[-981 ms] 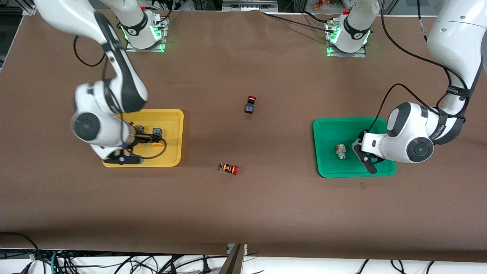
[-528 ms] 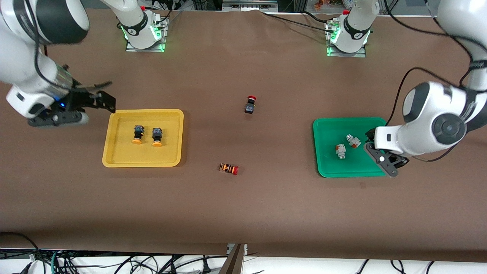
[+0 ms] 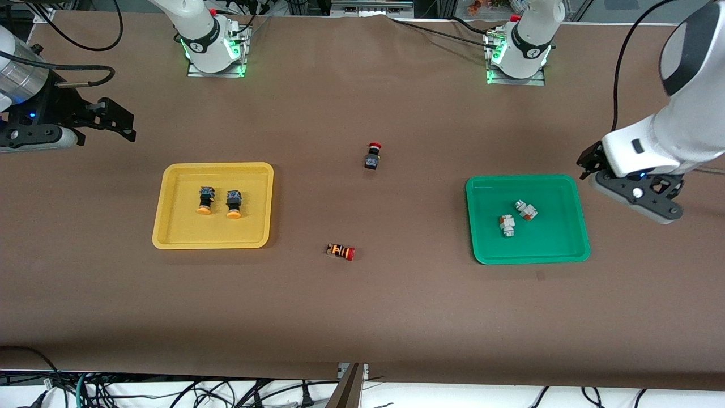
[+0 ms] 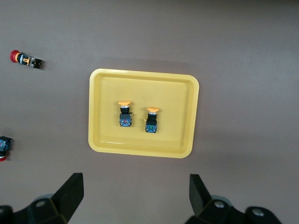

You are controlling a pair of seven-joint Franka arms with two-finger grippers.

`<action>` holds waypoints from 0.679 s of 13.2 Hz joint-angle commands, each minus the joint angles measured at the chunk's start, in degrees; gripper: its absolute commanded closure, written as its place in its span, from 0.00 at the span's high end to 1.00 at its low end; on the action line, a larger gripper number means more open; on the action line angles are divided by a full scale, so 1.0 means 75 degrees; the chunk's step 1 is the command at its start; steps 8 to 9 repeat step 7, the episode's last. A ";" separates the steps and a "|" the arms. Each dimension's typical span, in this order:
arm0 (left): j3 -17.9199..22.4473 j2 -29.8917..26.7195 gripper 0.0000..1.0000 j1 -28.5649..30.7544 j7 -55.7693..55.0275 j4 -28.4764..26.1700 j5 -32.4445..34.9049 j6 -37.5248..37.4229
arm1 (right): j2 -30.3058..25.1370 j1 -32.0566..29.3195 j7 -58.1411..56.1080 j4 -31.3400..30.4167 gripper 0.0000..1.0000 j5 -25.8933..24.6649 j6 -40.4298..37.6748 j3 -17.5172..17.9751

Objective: Place green and yellow buttons in trays

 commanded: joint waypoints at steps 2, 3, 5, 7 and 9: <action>0.3398 -0.1162 1.00 -0.2568 -0.1346 -0.0793 -0.1585 0.0235 | 0.0205 0.0056 -0.0106 0.0198 1.00 -0.0194 -0.0333 -0.0116; 0.3719 -0.1676 1.00 -0.2770 -0.1570 -0.1494 -0.1578 0.0900 | 0.0240 0.0033 -0.0106 0.0279 1.00 -0.0194 -0.0346 -0.0117; 0.3792 -0.2242 1.00 -0.2831 -0.1596 -0.2378 -0.1566 0.1480 | 0.0276 0.0021 -0.0118 0.0339 1.00 -0.0194 -0.0358 -0.0117; 0.3851 -0.2267 1.00 -0.2843 -0.1561 -0.2403 -0.1555 0.1434 | 0.0311 -0.0014 -0.0106 0.0339 1.00 -0.0194 -0.0358 -0.0117; 0.3851 -0.2267 1.00 -0.2843 -0.1561 -0.2403 -0.1555 0.1434 | 0.0311 -0.0014 -0.0106 0.0339 1.00 -0.0194 -0.0358 -0.0117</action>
